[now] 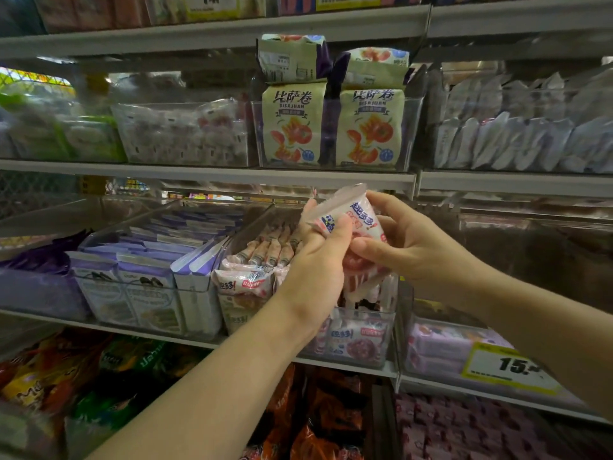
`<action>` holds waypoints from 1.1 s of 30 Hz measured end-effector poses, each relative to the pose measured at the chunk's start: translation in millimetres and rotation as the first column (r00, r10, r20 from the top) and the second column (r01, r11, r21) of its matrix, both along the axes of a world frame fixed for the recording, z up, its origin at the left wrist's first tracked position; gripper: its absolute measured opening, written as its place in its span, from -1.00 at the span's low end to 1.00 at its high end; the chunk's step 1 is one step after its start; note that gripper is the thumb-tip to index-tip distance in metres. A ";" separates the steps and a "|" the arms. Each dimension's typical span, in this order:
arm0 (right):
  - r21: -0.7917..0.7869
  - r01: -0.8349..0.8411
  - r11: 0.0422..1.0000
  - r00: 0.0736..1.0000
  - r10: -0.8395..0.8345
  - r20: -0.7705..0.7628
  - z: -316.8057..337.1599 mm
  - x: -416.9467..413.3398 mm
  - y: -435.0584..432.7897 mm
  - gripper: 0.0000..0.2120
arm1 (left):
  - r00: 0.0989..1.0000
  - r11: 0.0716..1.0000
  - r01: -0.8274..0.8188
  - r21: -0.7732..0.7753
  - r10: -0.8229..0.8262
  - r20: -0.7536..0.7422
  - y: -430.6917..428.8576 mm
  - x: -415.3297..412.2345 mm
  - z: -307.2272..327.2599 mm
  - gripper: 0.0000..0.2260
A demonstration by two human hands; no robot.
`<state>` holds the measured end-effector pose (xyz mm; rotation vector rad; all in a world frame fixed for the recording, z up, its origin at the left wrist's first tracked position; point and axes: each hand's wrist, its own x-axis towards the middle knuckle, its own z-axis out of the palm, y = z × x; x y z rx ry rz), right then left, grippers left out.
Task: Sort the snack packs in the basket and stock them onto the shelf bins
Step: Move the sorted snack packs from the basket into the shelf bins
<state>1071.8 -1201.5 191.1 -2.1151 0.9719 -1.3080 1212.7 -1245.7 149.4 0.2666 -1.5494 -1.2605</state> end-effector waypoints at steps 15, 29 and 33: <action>-0.092 0.319 0.943 0.417 -0.227 -0.880 33.9 -7.3 -10.6 -0.69 | 0.247 0.347 -0.230 -0.909 0.924 0.291 -47.9 37.0 -53.3 -0.55; -0.491 0.220 0.843 0.013 -0.506 -0.863 6.6 -6.3 -42.5 -0.53 | 0.252 -0.060 -0.180 -0.982 0.962 -0.105 -62.9 49.5 -50.4 -0.40; -0.459 0.230 0.858 0.043 -0.480 -0.876 16.2 -5.5 -44.3 -0.52 | 0.226 -0.079 -0.137 -0.987 0.968 -0.109 -63.5 52.4 -46.6 -0.38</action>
